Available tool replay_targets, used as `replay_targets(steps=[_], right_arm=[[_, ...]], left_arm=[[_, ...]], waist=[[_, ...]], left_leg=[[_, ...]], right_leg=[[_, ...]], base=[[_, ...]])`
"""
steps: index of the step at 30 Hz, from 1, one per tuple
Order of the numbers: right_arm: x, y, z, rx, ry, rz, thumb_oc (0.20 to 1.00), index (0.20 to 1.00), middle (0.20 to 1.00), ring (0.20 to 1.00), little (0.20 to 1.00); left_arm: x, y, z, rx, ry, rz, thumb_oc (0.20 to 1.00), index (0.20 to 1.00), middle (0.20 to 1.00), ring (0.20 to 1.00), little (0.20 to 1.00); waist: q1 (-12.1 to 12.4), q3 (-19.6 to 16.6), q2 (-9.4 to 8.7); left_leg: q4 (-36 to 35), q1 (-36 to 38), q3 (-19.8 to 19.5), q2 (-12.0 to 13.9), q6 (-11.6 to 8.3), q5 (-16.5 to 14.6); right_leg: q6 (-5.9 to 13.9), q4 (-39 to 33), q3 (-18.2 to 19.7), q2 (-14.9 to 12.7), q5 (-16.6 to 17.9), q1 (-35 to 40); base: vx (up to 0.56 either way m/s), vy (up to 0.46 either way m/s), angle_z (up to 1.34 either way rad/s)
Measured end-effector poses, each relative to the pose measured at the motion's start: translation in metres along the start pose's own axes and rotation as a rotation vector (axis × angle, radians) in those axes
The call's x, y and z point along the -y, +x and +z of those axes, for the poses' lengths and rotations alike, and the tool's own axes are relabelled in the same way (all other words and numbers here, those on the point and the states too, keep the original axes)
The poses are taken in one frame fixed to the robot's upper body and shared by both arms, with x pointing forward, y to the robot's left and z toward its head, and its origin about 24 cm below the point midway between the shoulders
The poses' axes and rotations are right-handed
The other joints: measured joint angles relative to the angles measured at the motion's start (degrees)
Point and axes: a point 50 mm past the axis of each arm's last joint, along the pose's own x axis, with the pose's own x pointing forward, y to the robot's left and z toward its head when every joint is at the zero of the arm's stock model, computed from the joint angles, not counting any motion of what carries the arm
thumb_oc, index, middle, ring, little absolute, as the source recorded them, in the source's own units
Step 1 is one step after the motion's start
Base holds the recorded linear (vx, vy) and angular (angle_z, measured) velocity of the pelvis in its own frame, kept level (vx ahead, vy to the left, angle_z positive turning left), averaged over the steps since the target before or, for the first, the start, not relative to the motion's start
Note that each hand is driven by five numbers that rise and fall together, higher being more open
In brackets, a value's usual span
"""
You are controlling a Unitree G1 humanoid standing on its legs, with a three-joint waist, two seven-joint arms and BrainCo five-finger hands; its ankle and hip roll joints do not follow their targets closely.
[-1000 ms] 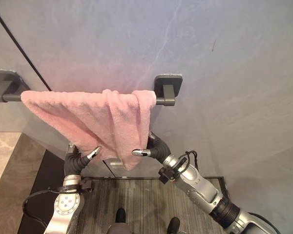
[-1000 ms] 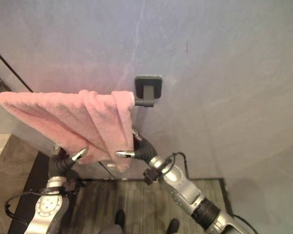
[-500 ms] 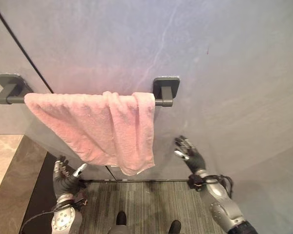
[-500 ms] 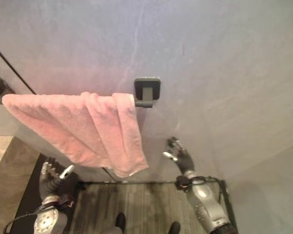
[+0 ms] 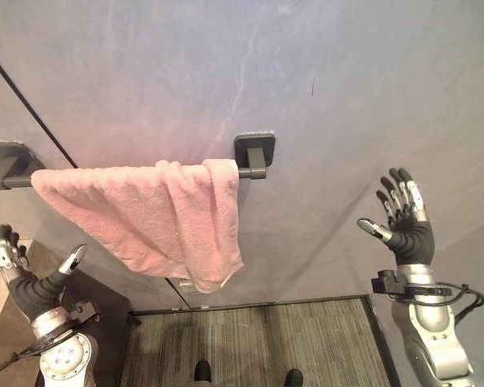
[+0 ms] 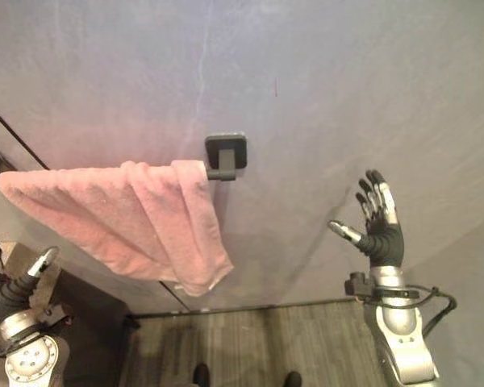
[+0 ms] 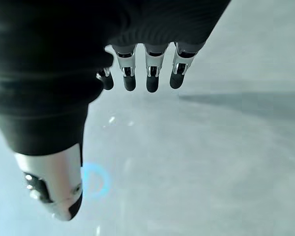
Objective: Put brush and paste in cup on sink, flatten towel.
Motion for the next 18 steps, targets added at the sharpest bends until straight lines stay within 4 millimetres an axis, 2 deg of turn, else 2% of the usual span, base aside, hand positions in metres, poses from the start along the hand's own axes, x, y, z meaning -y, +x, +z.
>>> replay_targets(steps=[2,4,6,8,11,13,15,16,18], right_arm=[[0.004,0.004,0.009,0.055,-0.069,-0.002,1.000,1.000,1.000,1.000,1.000],[0.005,0.019,0.035,0.235,-0.184,0.007,1.000,1.000,1.000,1.000,1.000],[0.003,0.026,0.048,0.322,-0.198,0.009,1.000,1.000,1.000,1.000,1.000],[-0.005,0.034,0.059,0.406,-0.219,0.044,1.000,1.000,1.000,1.000,1.000],[-0.013,0.038,0.063,0.445,-0.233,0.093,1.000,1.000,1.000,1.000,1.000],[-0.024,0.044,0.069,0.495,-0.249,0.159,1.000,1.000,1.000,1.000,1.000],[-0.035,0.051,0.076,0.553,-0.271,0.233,1.000,1.000,1.000,1.000,1.000],[-0.044,0.055,0.082,0.592,-0.291,0.301,1.000,1.000,1.000,1.000,1.000],[-0.053,0.057,0.083,0.609,-0.332,0.390,1.000,1.000,1.000,1.000,1.000]], left_arm=[[-0.004,0.004,0.004,0.047,0.044,0.009,1.000,1.000,1.000,1.000,1.000],[-0.013,0.017,0.016,0.168,0.150,0.011,1.000,1.000,1.000,1.000,1.000],[-0.018,0.022,0.022,0.225,0.173,0.027,1.000,1.000,1.000,1.000,1.000],[-0.018,0.026,0.026,0.254,0.179,0.032,1.000,1.000,1.000,1.000,1.000],[-0.018,0.031,0.031,0.304,0.205,0.002,1.000,1.000,1.000,1.000,1.000],[-0.015,0.038,0.039,0.367,0.240,-0.051,1.000,1.000,1.000,1.000,1.000],[-0.007,0.046,0.055,0.457,0.243,-0.140,1.000,1.000,1.000,1.000,1.000],[0.001,0.051,0.070,0.551,0.265,-0.269,1.000,1.000,1.000,1.000,1.000],[0.012,0.056,0.086,0.667,0.341,-0.475,1.000,1.000,1.000,1.000,1.000]], waist=[[-0.08,-0.03,-0.05],[-0.02,-0.24,-0.12],[0.20,-0.41,-0.25],[0.31,-0.62,-0.44],[1.11,-0.76,-0.65],[1.46,-0.75,-0.61],[1.49,-0.78,-0.66],[1.65,-0.80,-0.69],[1.92,-0.79,-0.70]], left_leg=[[0.02,0.01,-0.05,-0.01,0.15,0.10],[0.02,0.03,-0.10,-0.07,0.15,0.05],[0.00,0.03,-0.18,-0.11,0.15,0.06],[0.00,0.00,-0.26,-0.20,0.14,0.02],[0.02,-0.01,-0.36,-0.26,0.14,0.03],[0.01,0.00,-0.60,-0.37,0.15,0.04],[0.00,0.04,-0.86,-0.40,0.16,0.05],[-0.01,0.06,-1.00,-0.43,0.15,0.04],[0.05,0.14,-1.17,-0.53,0.16,0.04]], right_leg=[[0.00,0.00,-0.06,0.00,0.00,0.02],[0.01,0.01,-0.08,-0.04,-0.03,0.13],[0.02,0.00,-0.13,-0.06,-0.04,0.21],[0.03,0.00,-0.15,-0.13,-0.04,0.23],[0.05,0.00,-0.20,-0.16,-0.05,0.27],[0.05,0.00,-0.31,-0.26,-0.05,0.44],[0.06,0.01,-0.48,-0.26,-0.05,0.65],[0.08,0.00,-0.51,-0.26,-0.06,0.77],[0.16,0.01,-0.58,-0.33,-0.13,0.95]], base=[[0.00,0.000,0.00],[0.00,0.000,0.00],[0.00,0.000,0.00],[0.00,0.000,0.00],[-0.01,0.001,0.01],[-0.02,0.002,0.05],[-0.02,0.000,0.06],[-0.01,0.001,0.06],[0.00,0.004,0.06]])
